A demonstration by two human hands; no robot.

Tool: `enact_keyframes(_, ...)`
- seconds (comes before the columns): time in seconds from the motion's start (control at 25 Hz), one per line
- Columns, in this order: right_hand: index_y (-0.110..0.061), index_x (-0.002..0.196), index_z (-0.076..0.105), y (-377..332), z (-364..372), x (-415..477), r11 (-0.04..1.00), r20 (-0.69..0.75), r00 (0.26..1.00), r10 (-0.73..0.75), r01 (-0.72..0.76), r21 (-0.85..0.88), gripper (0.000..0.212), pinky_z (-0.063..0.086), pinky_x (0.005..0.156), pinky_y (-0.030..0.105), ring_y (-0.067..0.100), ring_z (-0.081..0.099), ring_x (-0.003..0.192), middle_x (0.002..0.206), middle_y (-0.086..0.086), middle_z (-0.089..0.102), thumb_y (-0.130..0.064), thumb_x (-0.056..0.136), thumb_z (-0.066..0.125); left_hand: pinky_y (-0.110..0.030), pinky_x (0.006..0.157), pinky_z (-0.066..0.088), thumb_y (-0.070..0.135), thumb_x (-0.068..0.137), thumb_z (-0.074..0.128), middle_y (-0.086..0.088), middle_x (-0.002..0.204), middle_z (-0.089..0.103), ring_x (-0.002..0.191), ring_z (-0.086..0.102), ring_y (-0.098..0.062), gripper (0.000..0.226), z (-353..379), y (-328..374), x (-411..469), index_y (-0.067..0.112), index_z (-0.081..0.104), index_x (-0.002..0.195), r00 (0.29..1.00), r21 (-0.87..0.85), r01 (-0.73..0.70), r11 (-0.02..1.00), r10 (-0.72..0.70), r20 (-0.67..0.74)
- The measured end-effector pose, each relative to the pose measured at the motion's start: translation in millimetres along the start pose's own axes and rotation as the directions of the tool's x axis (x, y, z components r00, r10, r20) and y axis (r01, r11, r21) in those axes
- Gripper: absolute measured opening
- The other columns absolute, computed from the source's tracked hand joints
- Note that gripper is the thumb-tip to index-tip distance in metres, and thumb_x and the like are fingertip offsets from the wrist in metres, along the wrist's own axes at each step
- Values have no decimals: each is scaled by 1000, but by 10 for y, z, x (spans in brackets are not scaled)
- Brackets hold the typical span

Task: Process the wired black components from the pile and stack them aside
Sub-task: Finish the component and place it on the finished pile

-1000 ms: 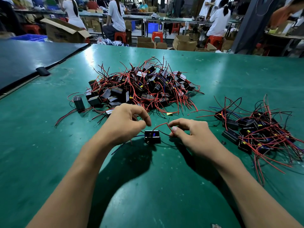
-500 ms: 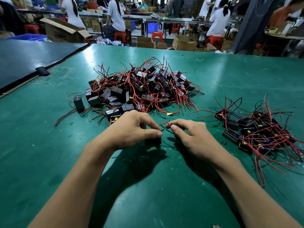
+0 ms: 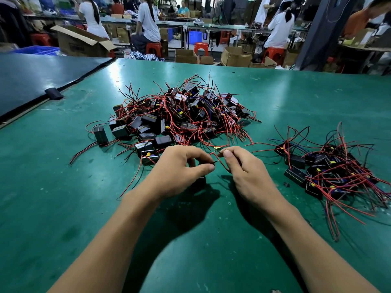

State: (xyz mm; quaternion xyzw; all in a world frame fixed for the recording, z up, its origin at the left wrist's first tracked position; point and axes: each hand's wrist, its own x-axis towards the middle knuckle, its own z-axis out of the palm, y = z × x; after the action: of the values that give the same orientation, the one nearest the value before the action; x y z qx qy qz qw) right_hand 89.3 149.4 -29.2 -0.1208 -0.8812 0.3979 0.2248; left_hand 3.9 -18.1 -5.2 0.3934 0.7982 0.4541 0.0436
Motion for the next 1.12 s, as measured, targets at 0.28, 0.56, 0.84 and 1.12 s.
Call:
enact_keyframes(0.28,-22,104,65,-9,-4,8,926,-79,995,52,-18,376,17,49,81,17,11,64,84,88,-2,67,-8,100,56,-4,51,33,14,82,77,18,67,66,45,46,5,5,80,-9,21,15,78,88,992,-22,-49,999,47,-114)
enact_keyframes(0.56,-9,104,69,-32,18,-12,873,-54,998,25,4,487,17,47,80,13,0,64,86,93,-3,71,2,94,61,-12,62,44,17,85,75,13,79,72,69,62,-14,13,150,-47,27,22,77,96,988,-55,-40,998,31,-151)
enact_keyframes(0.84,-23,89,72,-6,-12,-18,900,-59,998,9,17,436,11,47,84,29,2,63,80,86,-12,73,-12,89,72,-33,68,55,19,87,72,12,77,73,72,68,-15,15,184,-79,44,25,77,100,981,-73,4,997,-18,-191)
enact_keyframes(1.12,-28,83,70,18,-35,-30,980,-95,990,-101,115,161,9,40,79,11,1,60,82,82,-14,69,-24,82,77,-36,69,57,19,87,72,12,78,74,73,68,-17,14,189,-64,43,23,77,98,974,-99,29,995,-50,-219)
